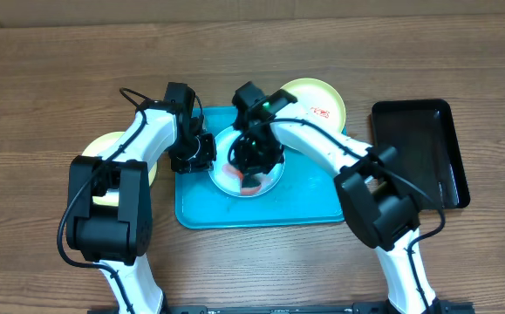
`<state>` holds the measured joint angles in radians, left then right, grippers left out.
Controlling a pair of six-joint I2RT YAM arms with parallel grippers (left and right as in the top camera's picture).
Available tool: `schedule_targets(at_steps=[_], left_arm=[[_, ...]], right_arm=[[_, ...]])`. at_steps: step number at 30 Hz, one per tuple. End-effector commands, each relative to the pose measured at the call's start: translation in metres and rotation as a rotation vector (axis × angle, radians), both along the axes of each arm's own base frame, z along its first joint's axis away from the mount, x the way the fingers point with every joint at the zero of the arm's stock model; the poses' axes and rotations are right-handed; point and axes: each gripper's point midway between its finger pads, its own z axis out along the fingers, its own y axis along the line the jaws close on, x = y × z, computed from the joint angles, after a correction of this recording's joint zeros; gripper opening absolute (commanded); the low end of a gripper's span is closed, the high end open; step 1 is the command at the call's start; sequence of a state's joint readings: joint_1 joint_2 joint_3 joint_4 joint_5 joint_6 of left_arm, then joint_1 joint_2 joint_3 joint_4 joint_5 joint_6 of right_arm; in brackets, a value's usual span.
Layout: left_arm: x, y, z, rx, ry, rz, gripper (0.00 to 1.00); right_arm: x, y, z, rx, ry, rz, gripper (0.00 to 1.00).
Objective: Clean dirty plates on tray and stack at the side
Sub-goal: 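Scrub the light blue plate with the sponge while left gripper holds it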
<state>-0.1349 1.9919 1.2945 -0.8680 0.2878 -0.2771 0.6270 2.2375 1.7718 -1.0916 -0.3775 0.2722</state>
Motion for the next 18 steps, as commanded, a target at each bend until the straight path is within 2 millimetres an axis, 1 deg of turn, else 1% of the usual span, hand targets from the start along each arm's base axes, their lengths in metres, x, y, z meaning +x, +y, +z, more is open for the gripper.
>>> schedule_targets(at_steps=[1,4,5,6,7,9,11,12,13,14,16,17,18], left_arm=[[-0.011,0.013,-0.019,0.057,0.046,-0.026,0.04],[-0.011,0.016,-0.012,0.069,0.034,-0.029,0.04],[-0.010,0.018,-0.008,0.082,0.022,-0.028,0.04],[-0.008,0.020,-0.003,0.094,0.006,-0.028,0.04],[-0.007,0.022,0.004,0.105,-0.013,-0.027,0.04],[-0.003,0.028,0.023,0.134,-0.068,-0.024,0.04],[-0.001,0.032,0.041,0.157,-0.114,-0.020,0.04],[0.000,0.036,0.055,0.182,-0.151,-0.017,0.04],[0.000,0.040,0.065,0.206,-0.179,-0.016,0.04],[0.000,0.043,0.073,0.228,-0.201,-0.015,0.04],[-0.003,0.052,0.097,0.319,-0.261,-0.002,0.04],[-0.005,0.055,0.103,0.346,-0.278,0.000,0.04],[-0.008,0.059,0.117,0.406,-0.313,0.003,0.04]], right_arm=[[0.035,-0.023,0.075,0.119,-0.142,-0.072,0.04],[0.057,-0.057,0.118,0.160,-0.229,-0.163,0.04],[0.065,-0.073,0.136,0.175,-0.266,-0.201,0.04],[0.069,-0.082,0.146,0.183,-0.288,-0.223,0.04],[0.074,-0.095,0.158,0.192,-0.317,-0.254,0.04],[0.083,-0.124,0.182,0.205,-0.375,-0.318,0.04],[0.088,-0.143,0.195,0.209,-0.407,-0.362,0.04],[0.091,-0.155,0.201,0.210,-0.424,-0.389,0.04],[0.093,-0.162,0.204,0.209,-0.432,-0.405,0.04],[0.094,-0.167,0.205,0.208,-0.437,-0.415,0.04],[0.097,-0.178,0.206,0.202,-0.440,-0.442,0.04],[0.098,-0.180,0.206,0.201,-0.440,-0.447,0.04],[0.099,-0.183,0.205,0.194,-0.443,-0.452,0.04]])
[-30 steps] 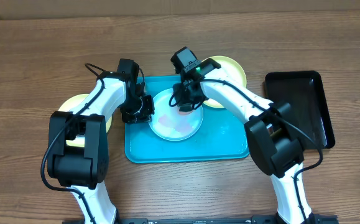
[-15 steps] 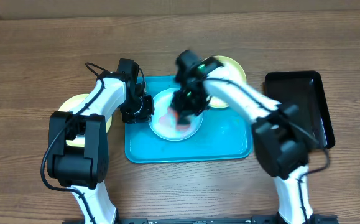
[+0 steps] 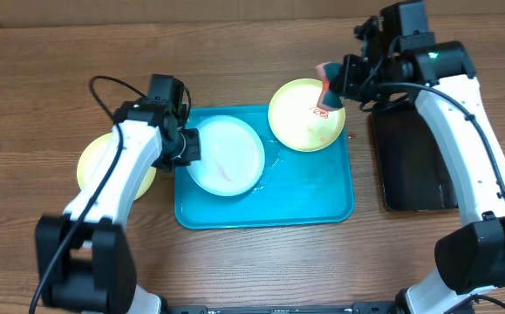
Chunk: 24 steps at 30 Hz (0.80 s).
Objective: Clean dirty plates on tray and stack at the side
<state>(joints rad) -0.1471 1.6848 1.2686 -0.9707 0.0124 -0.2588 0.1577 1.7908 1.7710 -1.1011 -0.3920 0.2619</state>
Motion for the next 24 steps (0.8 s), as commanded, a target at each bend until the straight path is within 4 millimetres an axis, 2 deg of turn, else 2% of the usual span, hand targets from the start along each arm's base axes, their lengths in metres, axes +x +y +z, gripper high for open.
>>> schedule_targets(at_steps=[1,4,10,24], left_arm=[[-0.003,0.016,0.036,0.180,-0.113,0.015,0.04],[-0.014,0.024,0.065,0.386,-0.199,0.050,0.04],[-0.023,0.020,0.088,0.616,-0.306,0.082,0.04],[-0.021,0.003,0.129,0.840,-0.524,0.041,0.04]], right_arm=[[0.001,-0.005,0.014,0.001,-0.040,-0.009,0.04],[0.003,-0.010,0.012,-0.024,-0.043,-0.023,0.04],[0.002,-0.010,0.012,-0.025,-0.038,-0.023,0.04],[0.000,-0.010,0.011,-0.026,-0.031,-0.023,0.04]])
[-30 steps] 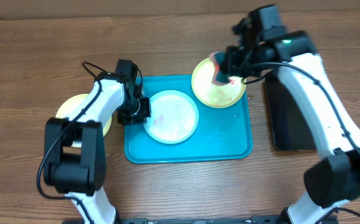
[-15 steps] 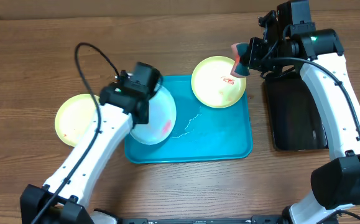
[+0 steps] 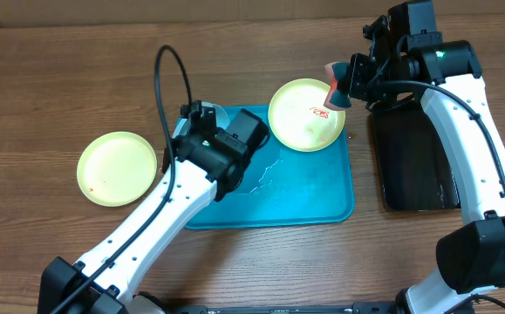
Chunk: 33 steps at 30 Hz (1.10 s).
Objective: Clean dirty plates on tray and stack at the side
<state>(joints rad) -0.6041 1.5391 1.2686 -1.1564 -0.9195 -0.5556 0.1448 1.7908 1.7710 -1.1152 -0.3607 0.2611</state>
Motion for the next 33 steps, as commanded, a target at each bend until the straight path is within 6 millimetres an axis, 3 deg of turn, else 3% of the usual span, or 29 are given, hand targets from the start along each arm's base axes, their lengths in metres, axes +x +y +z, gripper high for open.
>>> schedule_targets(at_steps=[1,7,13,19,28,32,33], left_arm=[[0.003,-0.001,0.029,0.084,-0.143,0.004,0.04],[0.002,-0.010,0.038,0.117,-0.193,-0.025,0.04],[0.002,-0.013,0.034,0.083,-0.189,-0.019,0.04],[-0.003,-0.039,0.000,-0.133,-0.066,-0.052,0.04],[-0.003,-0.048,-0.009,-0.211,-0.033,-0.057,0.04],[-0.004,-0.058,-0.030,-0.377,0.084,-0.063,0.04],[-0.002,-0.060,-0.040,-0.486,0.156,-0.073,0.04]], right_arm=[[0.000,0.001,0.014,0.003,-0.041,0.005,0.04],[0.000,0.001,0.014,0.003,-0.041,0.005,0.04],[0.000,0.000,0.014,0.003,-0.040,0.005,0.04],[-0.002,0.000,0.013,0.003,-0.035,0.005,0.04],[-0.005,0.000,0.011,0.000,-0.018,0.005,0.04],[-0.005,0.000,0.012,0.000,-0.019,0.005,0.04],[-0.005,0.000,0.012,0.000,-0.019,0.005,0.04]])
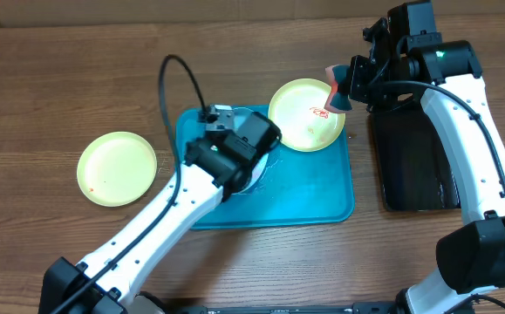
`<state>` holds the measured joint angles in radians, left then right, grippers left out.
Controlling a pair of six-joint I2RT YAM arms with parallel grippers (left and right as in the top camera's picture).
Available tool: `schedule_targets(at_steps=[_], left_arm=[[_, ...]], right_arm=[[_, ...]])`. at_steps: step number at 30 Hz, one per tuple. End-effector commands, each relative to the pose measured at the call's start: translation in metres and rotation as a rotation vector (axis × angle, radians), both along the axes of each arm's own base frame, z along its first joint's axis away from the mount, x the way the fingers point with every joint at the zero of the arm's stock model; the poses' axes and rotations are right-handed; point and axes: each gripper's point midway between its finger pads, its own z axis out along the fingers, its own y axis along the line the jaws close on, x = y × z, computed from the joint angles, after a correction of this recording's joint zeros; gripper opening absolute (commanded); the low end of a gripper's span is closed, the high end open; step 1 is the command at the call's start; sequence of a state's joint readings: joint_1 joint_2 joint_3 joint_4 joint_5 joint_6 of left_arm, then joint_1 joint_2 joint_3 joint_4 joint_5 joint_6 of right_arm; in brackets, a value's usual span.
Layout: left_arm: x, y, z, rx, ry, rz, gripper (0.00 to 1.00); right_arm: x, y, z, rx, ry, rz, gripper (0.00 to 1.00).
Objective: Clean dirty plates on tray and stack at the side
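Observation:
A teal tray (304, 196) lies mid-table. On it is a white plate (258, 168), mostly covered by my left arm, which reaches over it from the front. My left gripper (220, 115) sits at the plate's far rim; its fingers are hidden. A yellow plate with a red smear (300, 118) rests on the tray's far right corner. Just beyond that plate's right edge, my right gripper (335, 92) hangs shut on a red and blue sponge (330, 96). Another yellow plate (117, 167) lies on the table left of the tray.
A black tray (413, 166) lies on the table right of the teal tray, under my right arm. My left arm's cable loops above the tray's far left corner.
My left arm has shifted a little to the right over the white plate. The right gripper still holds the sponge in the same place.
First my right gripper pressed the sponge on the white plate while the left gripper was at the plate's left rim. Then the right gripper held the sponge by the far yellow plate and the white plate looked clean. Later my left arm lay across the white plate, as now.

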<state>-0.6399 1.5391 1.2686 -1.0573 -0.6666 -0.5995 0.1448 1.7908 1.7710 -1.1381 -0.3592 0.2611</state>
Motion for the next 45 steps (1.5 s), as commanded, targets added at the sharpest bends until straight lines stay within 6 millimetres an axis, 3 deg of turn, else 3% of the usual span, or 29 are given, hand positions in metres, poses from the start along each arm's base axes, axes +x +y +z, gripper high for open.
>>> schedule_targets(at_steps=[1,5,8,14,16,23,31,45], left_arm=[[0.000,-0.008,-0.016,-0.248,0.143,-0.033,0.04],[0.007,0.009,-0.023,-0.382,0.205,-0.013,0.04],[0.012,0.033,-0.025,-0.487,0.236,0.023,0.04],[0.019,0.100,-0.024,-0.644,0.212,0.149,0.04],[0.017,0.131,-0.024,-0.673,0.191,0.210,0.04],[0.001,0.184,-0.035,-0.709,0.168,0.337,0.04],[-0.008,0.197,-0.070,-0.771,0.178,0.395,0.04],[-0.003,0.191,-0.094,-0.832,0.234,0.398,0.04]], right_arm=[[0.000,0.001,0.014,0.005,-0.042,0.006,0.04],[0.000,0.001,0.014,0.004,-0.042,0.008,0.04],[0.000,0.001,0.014,0.003,-0.042,0.008,0.04],[0.000,0.001,0.014,0.003,-0.042,0.008,0.04],[0.000,0.001,0.014,0.003,-0.042,0.008,0.04],[0.000,0.001,0.014,0.003,-0.042,0.008,0.04],[0.000,0.001,0.014,0.003,-0.042,0.008,0.04],[-0.001,0.001,0.014,0.003,-0.040,0.008,0.04]])
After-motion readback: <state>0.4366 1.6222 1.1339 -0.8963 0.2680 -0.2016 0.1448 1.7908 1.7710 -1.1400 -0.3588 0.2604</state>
